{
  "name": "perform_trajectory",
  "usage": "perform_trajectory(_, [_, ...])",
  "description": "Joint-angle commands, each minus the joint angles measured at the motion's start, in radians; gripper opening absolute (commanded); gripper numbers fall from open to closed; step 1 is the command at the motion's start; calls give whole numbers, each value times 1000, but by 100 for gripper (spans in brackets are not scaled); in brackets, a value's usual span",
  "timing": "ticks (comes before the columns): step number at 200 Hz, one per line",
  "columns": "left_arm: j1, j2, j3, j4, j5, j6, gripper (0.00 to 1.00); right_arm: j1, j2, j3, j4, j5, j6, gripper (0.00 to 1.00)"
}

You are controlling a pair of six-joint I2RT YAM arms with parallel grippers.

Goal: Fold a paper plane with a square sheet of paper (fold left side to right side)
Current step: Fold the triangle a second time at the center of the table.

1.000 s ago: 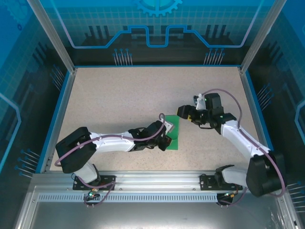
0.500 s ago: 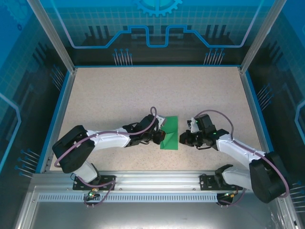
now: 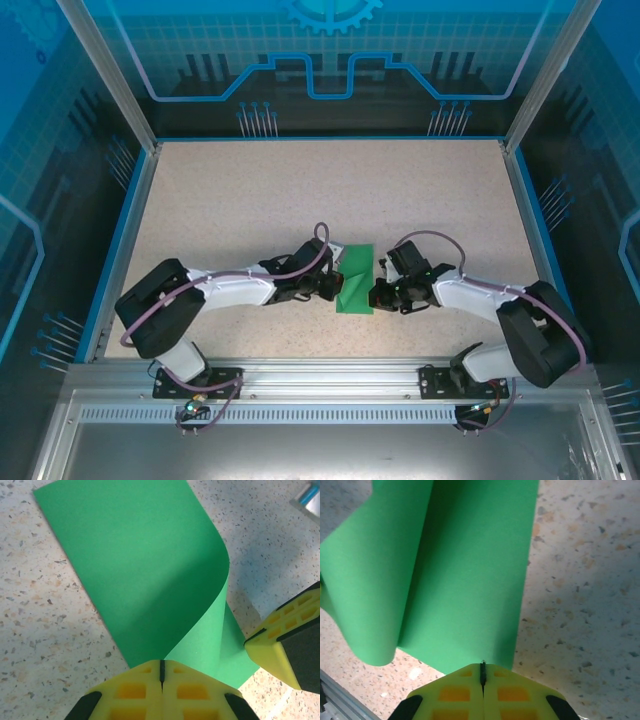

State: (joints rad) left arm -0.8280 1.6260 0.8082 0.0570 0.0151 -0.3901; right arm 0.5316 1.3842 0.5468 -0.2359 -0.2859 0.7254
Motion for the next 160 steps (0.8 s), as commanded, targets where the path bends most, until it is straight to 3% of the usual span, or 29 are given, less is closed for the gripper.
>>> perform_trajectory(1, [15,21,35,-14,-12,26,0,14,23,28,-46,23,-1,6])
perform_trajectory(160, [35,124,97,-19,-12,43,0,26,85,58,-111,37,-43,6])
